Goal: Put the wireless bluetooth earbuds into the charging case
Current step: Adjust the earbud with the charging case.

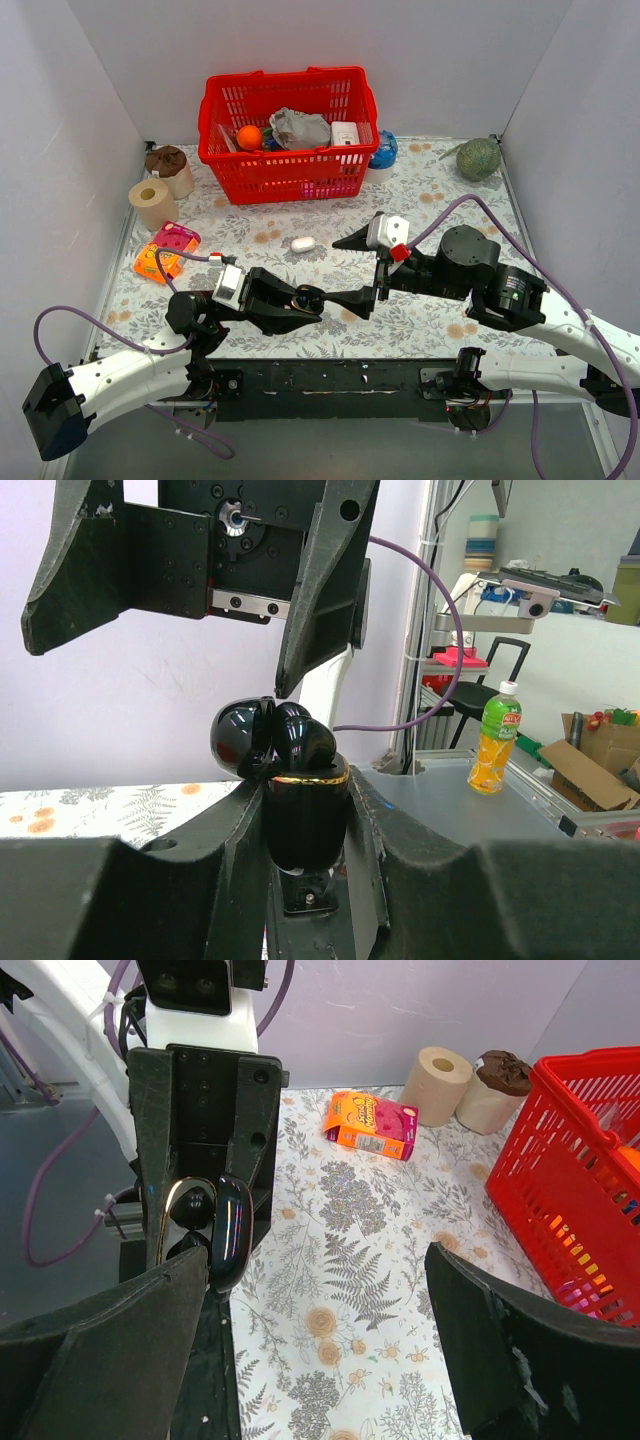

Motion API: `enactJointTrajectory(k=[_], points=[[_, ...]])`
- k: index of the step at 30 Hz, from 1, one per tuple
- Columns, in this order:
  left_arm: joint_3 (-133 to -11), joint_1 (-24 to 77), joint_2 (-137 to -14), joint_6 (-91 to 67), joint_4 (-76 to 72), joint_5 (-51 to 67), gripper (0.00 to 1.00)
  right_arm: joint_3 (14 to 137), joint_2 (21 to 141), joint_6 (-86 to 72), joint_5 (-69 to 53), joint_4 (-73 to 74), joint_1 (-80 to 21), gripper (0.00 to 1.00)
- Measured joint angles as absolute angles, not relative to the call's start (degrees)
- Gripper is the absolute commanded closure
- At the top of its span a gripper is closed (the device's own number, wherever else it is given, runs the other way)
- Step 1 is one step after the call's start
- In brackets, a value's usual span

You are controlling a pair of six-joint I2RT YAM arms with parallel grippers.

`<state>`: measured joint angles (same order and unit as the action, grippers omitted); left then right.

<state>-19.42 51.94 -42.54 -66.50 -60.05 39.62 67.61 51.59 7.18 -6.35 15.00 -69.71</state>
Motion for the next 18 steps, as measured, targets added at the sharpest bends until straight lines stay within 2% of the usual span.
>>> enactJointTrajectory(k=[18], points=[[-19.42,51.92,-42.59,-67.35,-61.73,39.94,1.00,67.61,52.84,6.20,-6.61,15.29,-69.71,0.04]])
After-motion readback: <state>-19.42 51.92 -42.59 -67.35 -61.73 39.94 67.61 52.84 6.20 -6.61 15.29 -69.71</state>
